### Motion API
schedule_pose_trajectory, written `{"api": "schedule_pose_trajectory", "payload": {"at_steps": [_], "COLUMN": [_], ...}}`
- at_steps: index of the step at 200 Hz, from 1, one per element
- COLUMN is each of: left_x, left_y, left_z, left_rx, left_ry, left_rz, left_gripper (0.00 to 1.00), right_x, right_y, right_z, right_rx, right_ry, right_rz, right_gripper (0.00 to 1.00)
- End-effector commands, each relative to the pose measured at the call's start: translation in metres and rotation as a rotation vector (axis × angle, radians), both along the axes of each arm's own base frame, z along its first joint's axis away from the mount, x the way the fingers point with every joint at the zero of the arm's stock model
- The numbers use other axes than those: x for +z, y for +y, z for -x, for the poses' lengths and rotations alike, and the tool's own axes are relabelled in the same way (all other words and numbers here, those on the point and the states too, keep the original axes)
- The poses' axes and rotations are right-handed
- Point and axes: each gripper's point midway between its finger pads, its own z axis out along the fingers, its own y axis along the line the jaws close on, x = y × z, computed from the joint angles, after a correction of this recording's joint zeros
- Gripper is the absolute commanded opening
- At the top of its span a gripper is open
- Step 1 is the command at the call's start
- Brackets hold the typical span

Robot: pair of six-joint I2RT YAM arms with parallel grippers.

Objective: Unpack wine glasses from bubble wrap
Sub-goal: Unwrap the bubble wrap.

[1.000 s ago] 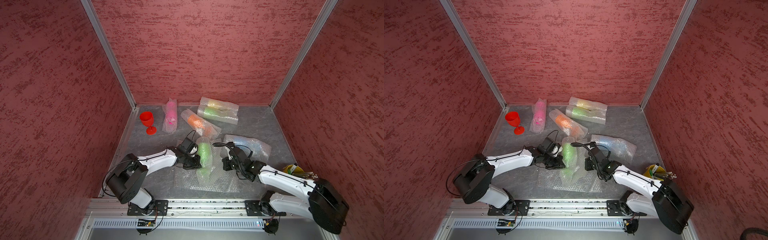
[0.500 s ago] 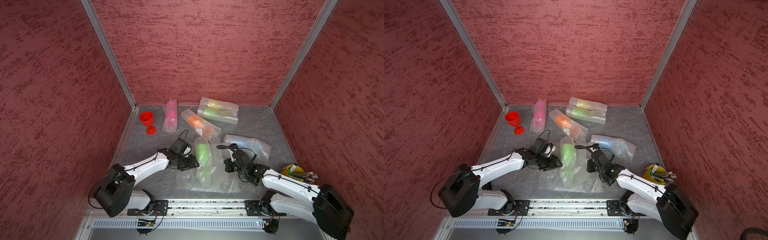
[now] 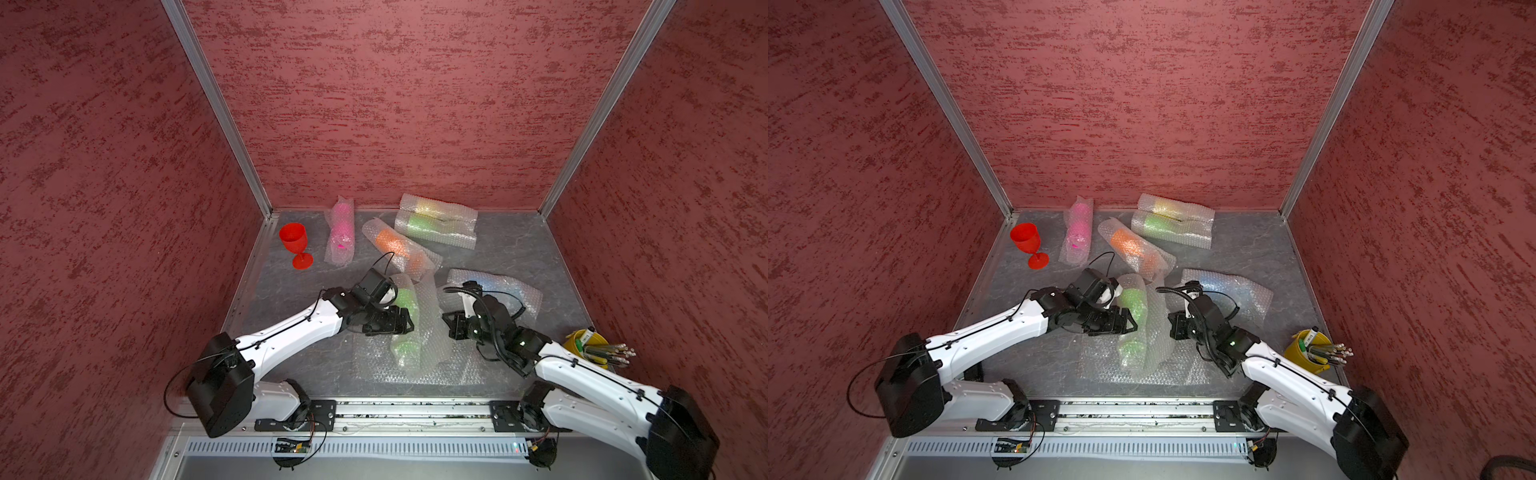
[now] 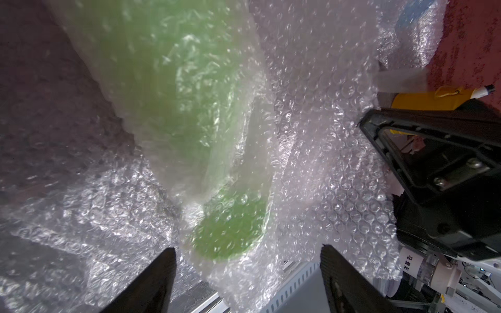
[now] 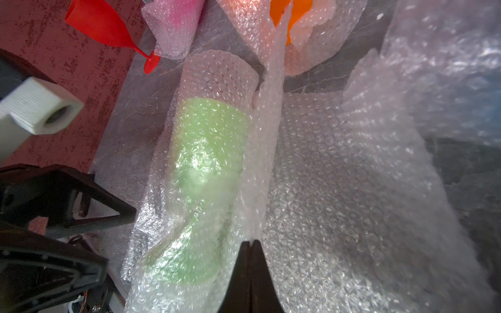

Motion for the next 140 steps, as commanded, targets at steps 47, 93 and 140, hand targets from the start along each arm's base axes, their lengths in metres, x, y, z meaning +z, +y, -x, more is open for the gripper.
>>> {"api": "schedule_pose_trajectory", "payload": {"at_steps": [47, 93, 140], "left_x": [-0.035, -0.047, -0.024], "left_y": [0.017, 0.035, 0.033], "left_z": [-0.007, -0.012, -0.016], "left_rx": [0.006, 0.057, 0.082], "left_ry": [-0.012, 0.000, -0.054], "left_rz": [-0.223, -0.224, -0.122], "left_gripper": [0.87, 0.68, 0.43], "right_x": [0.021, 0.010, 0.015], "right_y": [0.005, -0.001, -0.007], "right_z": [-0.002, -0.001, -0.002], "right_rx": [0.004, -0.006, -0.014], "right_ry": [-0.014, -0.007, -0.032], "right_rz": [-0.047, 0.000, 0.028], "right_gripper": [0.00, 0.00, 0.00]}}
